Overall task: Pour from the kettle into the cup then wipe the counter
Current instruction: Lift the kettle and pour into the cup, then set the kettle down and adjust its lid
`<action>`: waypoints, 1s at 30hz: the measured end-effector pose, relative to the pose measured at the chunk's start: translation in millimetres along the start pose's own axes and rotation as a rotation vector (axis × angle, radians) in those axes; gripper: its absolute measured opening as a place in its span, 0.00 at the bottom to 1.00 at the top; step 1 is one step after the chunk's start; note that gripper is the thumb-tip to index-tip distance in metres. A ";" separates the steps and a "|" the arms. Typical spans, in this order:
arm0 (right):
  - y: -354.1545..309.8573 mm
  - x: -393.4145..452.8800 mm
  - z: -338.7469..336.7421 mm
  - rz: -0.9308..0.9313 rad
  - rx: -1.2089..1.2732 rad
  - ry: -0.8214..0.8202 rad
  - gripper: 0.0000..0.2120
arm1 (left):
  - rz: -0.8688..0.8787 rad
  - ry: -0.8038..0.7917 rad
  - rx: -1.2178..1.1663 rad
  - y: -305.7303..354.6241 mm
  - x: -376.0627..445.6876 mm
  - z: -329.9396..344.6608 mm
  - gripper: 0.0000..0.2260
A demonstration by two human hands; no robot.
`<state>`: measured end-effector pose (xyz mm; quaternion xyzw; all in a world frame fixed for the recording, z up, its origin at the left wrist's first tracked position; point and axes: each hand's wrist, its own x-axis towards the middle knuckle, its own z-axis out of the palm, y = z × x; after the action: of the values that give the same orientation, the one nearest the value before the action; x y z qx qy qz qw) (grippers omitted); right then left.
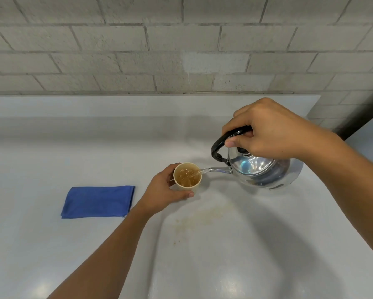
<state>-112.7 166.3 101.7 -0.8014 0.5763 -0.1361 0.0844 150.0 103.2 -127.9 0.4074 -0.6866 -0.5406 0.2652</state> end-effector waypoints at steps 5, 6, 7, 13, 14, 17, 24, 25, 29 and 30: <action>13.9 -15.2 8.1 0.076 0.165 0.085 0.05 | 0.002 -0.003 0.006 1.5 -1.1 -0.8 0.37; 16.8 -18.9 10.2 0.097 0.212 0.102 0.05 | 0.002 -0.004 0.007 2.1 -1.4 -0.8 0.37; 19.5 -22.5 12.4 0.118 0.259 0.118 0.06 | 0.002 -0.005 0.006 2.8 -1.7 -0.9 0.37; 30.2 -36.5 24.5 0.204 0.433 0.201 0.06 | 0.000 -0.003 0.003 6.8 -3.1 -1.9 0.37; 31.5 -38.0 25.9 0.211 0.452 0.208 0.07 | -0.002 -0.004 0.005 7.3 -3.3 -1.8 0.36; 36.6 -42.7 28.1 0.225 0.497 0.233 0.07 | -0.014 -0.023 0.007 7.8 -3.4 -2.5 0.37; 51.6 -46.2 19.2 0.237 0.544 0.314 0.07 | -0.040 -0.094 0.032 29.4 -0.9 -44.5 0.51; 53.8 -45.6 17.0 0.239 0.539 0.318 0.06 | -0.022 -0.078 0.033 36.4 0.5 -51.7 0.51; 62.1 -38.5 11.1 0.251 0.531 0.318 0.07 | 0.086 -0.033 0.030 72.5 12.7 -67.3 0.47; 64.4 -35.6 10.2 0.253 0.528 0.316 0.07 | 0.119 -0.033 0.038 83.3 17.4 -66.5 0.44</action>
<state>-178.1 179.0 68.9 -0.6431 0.6219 -0.3917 0.2149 171.7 60.4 -31.1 0.3620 -0.7240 -0.5173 0.2778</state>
